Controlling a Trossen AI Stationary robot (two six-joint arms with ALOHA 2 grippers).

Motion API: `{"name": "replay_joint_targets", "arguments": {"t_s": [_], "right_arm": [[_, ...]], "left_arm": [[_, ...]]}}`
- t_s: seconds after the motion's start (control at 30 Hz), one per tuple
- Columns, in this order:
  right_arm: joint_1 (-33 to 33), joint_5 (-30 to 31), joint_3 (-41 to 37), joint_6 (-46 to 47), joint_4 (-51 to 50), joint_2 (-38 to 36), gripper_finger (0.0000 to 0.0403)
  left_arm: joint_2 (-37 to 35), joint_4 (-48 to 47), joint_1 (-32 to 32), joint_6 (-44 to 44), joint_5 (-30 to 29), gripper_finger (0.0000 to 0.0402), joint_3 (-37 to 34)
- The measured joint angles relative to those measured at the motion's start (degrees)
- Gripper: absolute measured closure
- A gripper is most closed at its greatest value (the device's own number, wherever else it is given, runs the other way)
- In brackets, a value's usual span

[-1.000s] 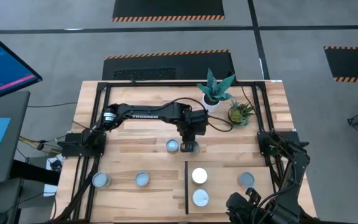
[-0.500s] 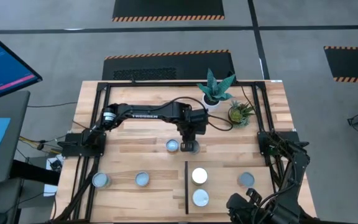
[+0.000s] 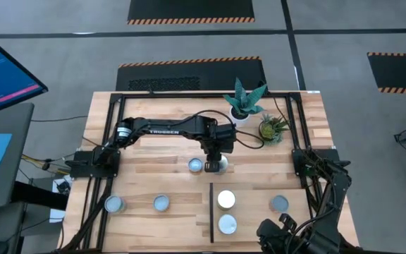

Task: Pick and place cans onto a shelf
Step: Move the canned tomatoes from bottom left to the center of the table, then move the canned chicken soup from bottom left to the center of the table

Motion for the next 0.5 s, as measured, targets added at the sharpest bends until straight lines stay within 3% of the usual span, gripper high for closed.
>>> {"name": "replay_joint_targets", "arguments": {"t_s": [0.3,0.5], "right_arm": [[-0.3,-0.2,0.0,-3.9,0.0,0.0,0.0344],[-1.7,-1.3,0.0,-9.1,0.0,0.0,0.0344]], "left_arm": [[0.0,-2.3,0.1,-0.3,-6.7,0.0317,4.2],[-0.2,-20.5,0.0,1.0,-6.7,0.0319,15.2]]}}
